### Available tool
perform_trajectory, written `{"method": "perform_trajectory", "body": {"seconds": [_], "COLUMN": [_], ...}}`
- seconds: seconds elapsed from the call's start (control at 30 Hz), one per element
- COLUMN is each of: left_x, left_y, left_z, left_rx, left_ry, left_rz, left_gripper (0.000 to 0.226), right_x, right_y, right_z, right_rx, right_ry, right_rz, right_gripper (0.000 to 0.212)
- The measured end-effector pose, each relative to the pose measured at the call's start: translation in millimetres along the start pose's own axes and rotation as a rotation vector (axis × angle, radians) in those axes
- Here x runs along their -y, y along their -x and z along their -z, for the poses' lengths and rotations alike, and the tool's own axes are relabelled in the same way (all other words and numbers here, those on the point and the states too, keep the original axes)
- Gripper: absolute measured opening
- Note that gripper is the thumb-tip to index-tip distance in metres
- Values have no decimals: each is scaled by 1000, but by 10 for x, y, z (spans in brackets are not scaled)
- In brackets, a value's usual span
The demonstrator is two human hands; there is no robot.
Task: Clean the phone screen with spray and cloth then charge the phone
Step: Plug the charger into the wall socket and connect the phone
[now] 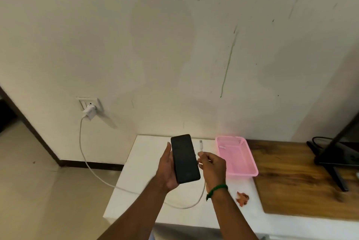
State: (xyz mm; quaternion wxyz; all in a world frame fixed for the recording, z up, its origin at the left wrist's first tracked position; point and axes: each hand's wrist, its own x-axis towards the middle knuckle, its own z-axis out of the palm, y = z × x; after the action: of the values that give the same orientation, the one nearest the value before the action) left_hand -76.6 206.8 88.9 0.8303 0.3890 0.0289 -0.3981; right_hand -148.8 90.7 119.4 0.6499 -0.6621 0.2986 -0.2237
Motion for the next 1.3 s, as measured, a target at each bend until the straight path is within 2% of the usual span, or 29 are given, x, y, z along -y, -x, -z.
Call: {"method": "perform_trajectory", "body": {"seconds": [0.2,0.3,0.4,0.73,1.07,1.3], "left_x": [-253,-340,-413,-495,-549,-551], "left_y": [307,450,594,814,851,856], "left_z": [-359,-531,-683,-816,-808,-825], "left_rx": [138,185,203,209,225,231], "left_ry": [124,118,89,157,167,153], "left_rz": [-45,-84,-128,-146,-150,-142], "left_gripper": [81,83,82,88,92,92], "right_x": [342,432,469,429,407,408], "right_y": [385,596,805,1275,1312,1267], "right_z": [177,216,232,171,171,186], "right_rx": [-61,-59,-68,-89,-149,-147], "right_ry": [-13,-2,44,182,279,300], "right_rz": [212,281,356,465,609,621], "right_gripper": [15,7,10,11,6,6]}}
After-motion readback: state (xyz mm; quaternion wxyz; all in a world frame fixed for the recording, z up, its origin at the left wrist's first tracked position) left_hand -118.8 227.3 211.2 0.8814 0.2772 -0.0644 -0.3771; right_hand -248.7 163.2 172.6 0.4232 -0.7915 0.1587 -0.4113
